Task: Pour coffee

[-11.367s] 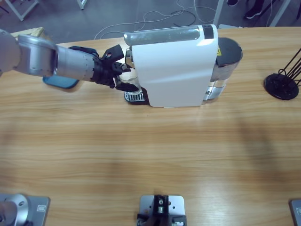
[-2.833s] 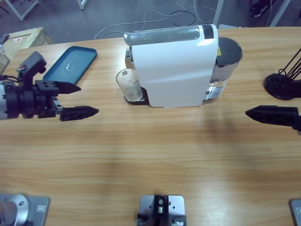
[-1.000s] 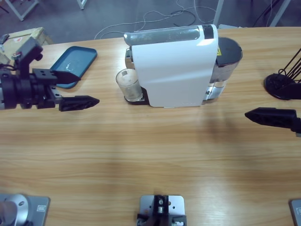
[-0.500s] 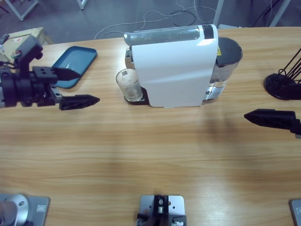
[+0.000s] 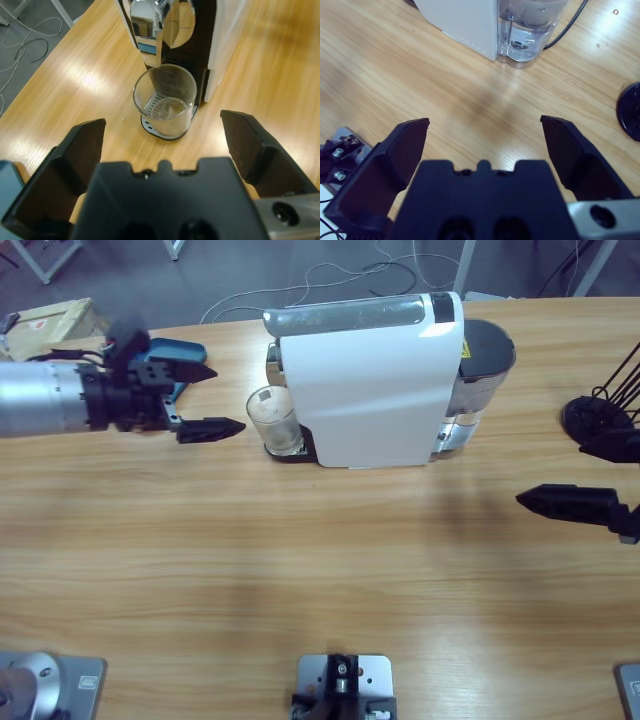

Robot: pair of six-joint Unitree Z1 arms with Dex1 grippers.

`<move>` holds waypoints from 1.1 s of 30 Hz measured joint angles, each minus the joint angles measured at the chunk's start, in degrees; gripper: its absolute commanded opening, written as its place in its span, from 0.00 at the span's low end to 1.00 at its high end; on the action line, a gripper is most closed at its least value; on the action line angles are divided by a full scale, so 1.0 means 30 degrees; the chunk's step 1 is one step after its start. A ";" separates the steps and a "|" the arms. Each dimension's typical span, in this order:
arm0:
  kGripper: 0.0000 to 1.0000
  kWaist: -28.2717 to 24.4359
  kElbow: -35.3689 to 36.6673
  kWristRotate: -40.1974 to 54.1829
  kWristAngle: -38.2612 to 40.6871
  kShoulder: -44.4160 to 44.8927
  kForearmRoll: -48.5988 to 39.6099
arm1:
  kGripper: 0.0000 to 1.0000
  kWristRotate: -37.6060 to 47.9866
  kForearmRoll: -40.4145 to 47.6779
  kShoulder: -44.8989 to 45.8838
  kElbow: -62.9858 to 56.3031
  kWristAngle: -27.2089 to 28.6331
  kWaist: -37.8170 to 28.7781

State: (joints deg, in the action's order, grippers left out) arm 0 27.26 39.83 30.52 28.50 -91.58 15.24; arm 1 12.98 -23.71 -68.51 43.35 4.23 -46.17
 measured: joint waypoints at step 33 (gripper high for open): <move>0.99 0.0652 0.1427 0.0186 0.1225 -0.5153 0.2667 | 1.00 0.0000 -0.0418 -0.1822 0.0830 -0.0349 0.0000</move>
State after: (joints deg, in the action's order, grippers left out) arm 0 29.21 44.11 31.08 32.18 -107.04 23.24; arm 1 12.98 -24.96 -73.98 45.84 3.18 -46.17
